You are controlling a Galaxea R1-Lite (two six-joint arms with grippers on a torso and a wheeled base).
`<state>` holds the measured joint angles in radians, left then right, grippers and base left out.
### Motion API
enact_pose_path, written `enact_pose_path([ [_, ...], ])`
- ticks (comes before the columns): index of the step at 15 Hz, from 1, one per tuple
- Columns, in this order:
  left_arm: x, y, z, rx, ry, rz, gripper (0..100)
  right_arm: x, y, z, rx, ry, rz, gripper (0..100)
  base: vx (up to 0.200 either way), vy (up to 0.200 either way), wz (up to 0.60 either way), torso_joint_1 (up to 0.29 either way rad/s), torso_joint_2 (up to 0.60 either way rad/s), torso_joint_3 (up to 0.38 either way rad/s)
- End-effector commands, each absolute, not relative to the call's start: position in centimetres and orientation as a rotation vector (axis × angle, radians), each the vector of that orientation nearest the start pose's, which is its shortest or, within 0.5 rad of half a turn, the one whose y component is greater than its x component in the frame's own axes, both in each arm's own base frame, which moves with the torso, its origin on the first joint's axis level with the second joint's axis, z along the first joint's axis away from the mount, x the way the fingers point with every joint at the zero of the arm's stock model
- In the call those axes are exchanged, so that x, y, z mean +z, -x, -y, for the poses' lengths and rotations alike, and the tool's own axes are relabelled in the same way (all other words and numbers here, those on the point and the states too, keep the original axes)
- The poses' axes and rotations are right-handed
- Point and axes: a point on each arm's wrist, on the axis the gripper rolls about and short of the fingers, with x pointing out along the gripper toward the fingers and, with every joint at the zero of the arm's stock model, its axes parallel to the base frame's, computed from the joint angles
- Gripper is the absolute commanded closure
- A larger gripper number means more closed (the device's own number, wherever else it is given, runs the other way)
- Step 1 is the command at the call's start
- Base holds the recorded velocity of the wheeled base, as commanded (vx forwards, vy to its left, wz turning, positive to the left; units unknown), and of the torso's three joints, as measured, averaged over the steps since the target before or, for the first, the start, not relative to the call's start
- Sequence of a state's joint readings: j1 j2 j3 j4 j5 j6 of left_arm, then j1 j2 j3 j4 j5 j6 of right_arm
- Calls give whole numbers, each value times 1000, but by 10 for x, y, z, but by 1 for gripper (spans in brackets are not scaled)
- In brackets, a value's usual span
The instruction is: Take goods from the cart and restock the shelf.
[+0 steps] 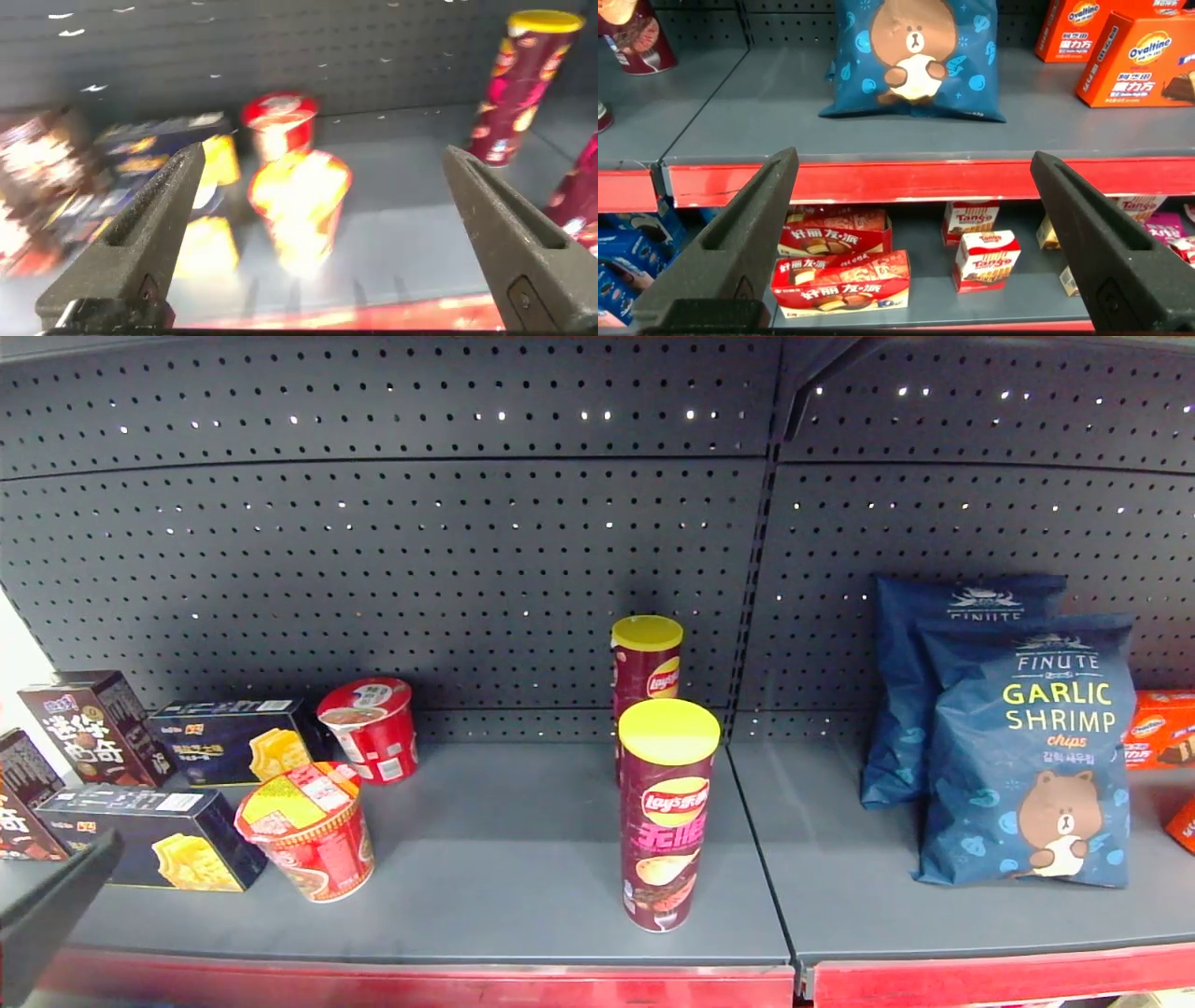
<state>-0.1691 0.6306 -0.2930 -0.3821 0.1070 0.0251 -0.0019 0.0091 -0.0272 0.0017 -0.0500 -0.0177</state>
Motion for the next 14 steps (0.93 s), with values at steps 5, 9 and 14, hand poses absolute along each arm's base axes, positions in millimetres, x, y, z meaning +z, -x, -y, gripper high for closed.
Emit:
enact_pose_path([
  [5,121,28,-8,69,31,15,0,83,24,1,-55,15,15,0,0,0,0,0,0,0],
  [9,83,15,-6,47,30,-51,0,83,24,0,14,25,14,0,0,0,0,0,0,0],
  [14,82,15,-4,-37,35,-57,0,83,24,0,12,3,14,0,0,0,0,0,0,0],
])
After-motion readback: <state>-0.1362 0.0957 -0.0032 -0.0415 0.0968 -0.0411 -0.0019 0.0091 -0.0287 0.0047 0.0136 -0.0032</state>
